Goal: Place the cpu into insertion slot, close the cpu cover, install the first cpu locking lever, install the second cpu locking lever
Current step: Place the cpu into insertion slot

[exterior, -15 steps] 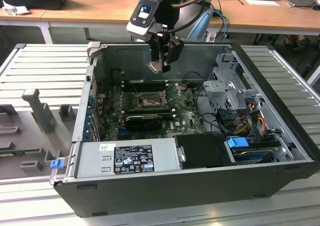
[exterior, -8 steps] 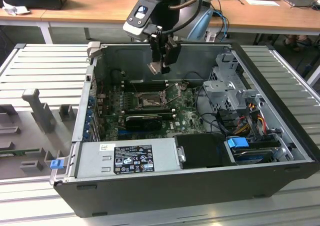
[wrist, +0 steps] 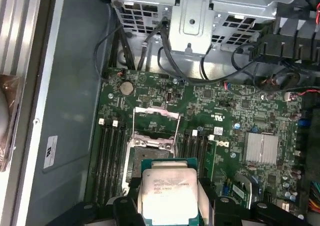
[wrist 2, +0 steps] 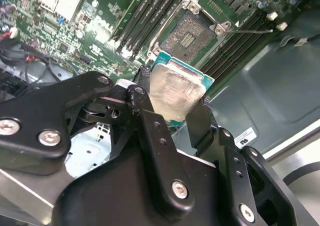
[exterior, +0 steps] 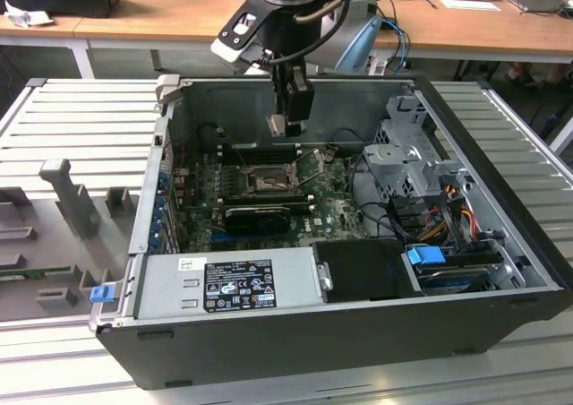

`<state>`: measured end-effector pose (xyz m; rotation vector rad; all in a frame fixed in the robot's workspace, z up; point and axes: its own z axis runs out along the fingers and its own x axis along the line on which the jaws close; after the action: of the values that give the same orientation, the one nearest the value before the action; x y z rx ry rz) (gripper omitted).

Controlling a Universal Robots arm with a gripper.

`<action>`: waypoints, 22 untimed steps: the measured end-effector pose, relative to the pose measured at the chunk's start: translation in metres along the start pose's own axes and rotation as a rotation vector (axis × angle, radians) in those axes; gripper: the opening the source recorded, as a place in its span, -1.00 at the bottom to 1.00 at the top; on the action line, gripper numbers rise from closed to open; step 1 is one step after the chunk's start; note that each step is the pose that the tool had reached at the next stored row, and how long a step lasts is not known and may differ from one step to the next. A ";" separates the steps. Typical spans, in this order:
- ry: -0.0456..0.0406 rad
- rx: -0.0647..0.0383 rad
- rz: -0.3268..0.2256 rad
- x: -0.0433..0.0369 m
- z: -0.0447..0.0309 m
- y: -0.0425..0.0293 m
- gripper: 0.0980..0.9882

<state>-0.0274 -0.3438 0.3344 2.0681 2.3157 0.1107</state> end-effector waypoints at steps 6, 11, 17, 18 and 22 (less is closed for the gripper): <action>-0.0081 0.000 0.072 -0.0001 0.0084 -0.0007 -0.03; -0.0133 -0.001 0.144 0.0000 0.0148 -0.0011 -0.03; -0.0134 -0.001 0.145 -0.0002 0.0291 -0.0027 -0.03; -0.0134 -0.001 0.145 -0.0003 0.0310 -0.0028 -0.03; -0.0137 -0.001 0.145 -0.0004 0.0375 -0.0033 -0.03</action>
<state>-0.0279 -0.3435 0.2968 2.2271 2.1553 0.1015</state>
